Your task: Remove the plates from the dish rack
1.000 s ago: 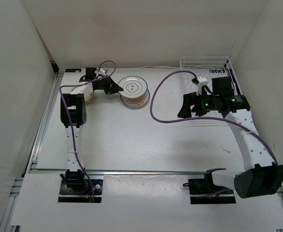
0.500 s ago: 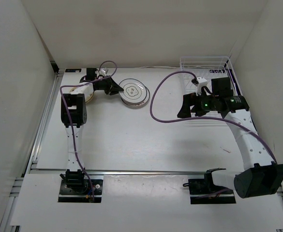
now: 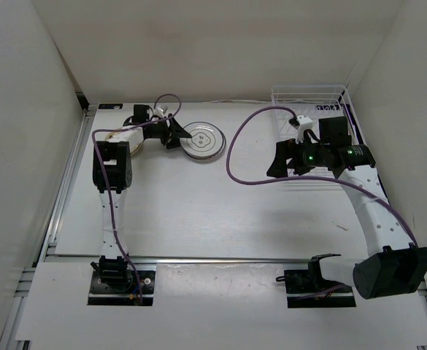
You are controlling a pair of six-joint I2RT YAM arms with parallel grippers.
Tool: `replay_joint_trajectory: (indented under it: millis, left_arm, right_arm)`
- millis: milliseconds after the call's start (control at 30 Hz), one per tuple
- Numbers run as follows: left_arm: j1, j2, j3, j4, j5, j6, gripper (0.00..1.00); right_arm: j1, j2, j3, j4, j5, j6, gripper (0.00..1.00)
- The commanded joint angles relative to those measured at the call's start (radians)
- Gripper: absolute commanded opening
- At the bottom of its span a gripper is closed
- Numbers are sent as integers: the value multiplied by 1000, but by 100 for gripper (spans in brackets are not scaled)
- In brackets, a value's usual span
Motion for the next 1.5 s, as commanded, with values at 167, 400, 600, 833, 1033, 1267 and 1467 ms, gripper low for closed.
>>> replay_joint_trajectory:
  millis: [167, 400, 600, 833, 1033, 1267, 1467]
  left_arm:
    - [-17, -141, -11, -38, -39, 112, 78]
    - [-37, -181, -1, -127, -160, 203, 86]
    - [-57, -213, 9, -159, -214, 252, 89]
    - [-89, -244, 19, -207, -307, 298, 90]
    - [-98, -265, 9, -245, -432, 329, 90]
    - [-127, -293, 9, -288, -578, 358, 92]
    - [-127, -331, -38, -299, -689, 358, 93]
  right_arm:
    - [-3, -61, -40, 53, -44, 27, 99]
    - [-3, -106, -84, 63, -53, 37, 99]
    - [-14, -115, -104, 81, -63, 46, 99]
    - [-14, -134, -104, 90, -63, 55, 99]
    - [-14, -134, -93, 90, -63, 64, 99]
    - [-14, -103, -61, 99, -63, 73, 99]
    - [-14, -103, -52, 99, -63, 83, 99]
